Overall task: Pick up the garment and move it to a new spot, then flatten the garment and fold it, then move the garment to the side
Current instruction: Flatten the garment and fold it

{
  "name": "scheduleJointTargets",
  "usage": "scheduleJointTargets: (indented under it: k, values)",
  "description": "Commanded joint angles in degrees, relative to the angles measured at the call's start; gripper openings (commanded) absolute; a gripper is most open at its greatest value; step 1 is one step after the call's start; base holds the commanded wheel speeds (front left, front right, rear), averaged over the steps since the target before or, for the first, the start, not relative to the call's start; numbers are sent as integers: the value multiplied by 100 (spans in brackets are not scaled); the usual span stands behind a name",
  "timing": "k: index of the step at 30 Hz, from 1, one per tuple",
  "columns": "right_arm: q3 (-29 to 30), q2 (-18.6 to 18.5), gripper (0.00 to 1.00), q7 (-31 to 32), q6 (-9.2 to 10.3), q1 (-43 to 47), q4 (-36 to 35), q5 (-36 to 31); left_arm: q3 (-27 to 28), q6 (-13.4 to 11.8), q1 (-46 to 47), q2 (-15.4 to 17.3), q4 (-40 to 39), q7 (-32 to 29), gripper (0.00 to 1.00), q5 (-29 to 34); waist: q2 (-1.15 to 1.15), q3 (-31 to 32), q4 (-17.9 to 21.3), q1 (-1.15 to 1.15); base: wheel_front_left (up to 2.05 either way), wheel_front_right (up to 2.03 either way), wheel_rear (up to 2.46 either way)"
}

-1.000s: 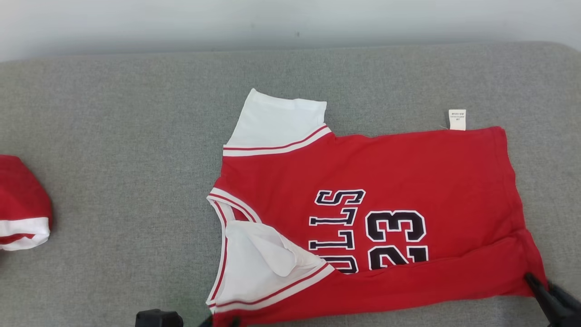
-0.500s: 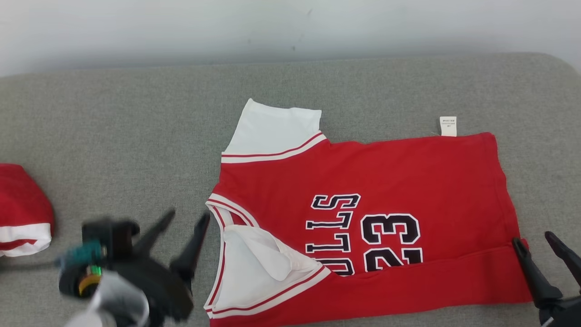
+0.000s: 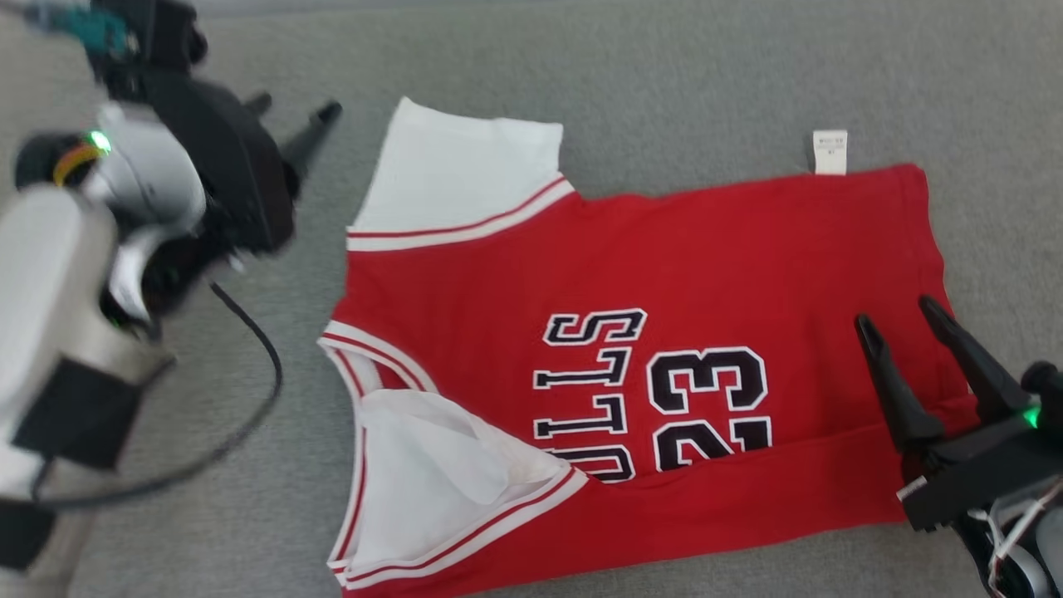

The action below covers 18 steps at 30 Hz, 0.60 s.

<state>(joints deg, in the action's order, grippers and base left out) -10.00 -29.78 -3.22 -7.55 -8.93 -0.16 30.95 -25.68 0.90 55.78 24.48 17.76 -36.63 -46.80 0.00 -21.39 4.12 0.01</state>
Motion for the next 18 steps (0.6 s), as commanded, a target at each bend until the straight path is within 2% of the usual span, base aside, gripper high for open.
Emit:
scheduleJointTargets:
  k: [1, 5, 18]
  values:
    - [-65, 53, 100, -89, 14, -182, 72, -45, -7, 105, 358, 26, 344, -258, 100, -119, 0, -582, 479, -1, 0, 0, 0]
    - [-132, 75, 100, -263, 14, -406, 239, -25, -91, 234, 967, 2, 935, -598, 100, -87, 0, -839, 634, -1, 0, 0, 0]
    - [-447, 73, 100, -645, 14, -835, 640, 116, -550, 474, 1723, -20, 1915, -688, 100, 336, 0, -1204, 954, -1, 0, 0, 0]
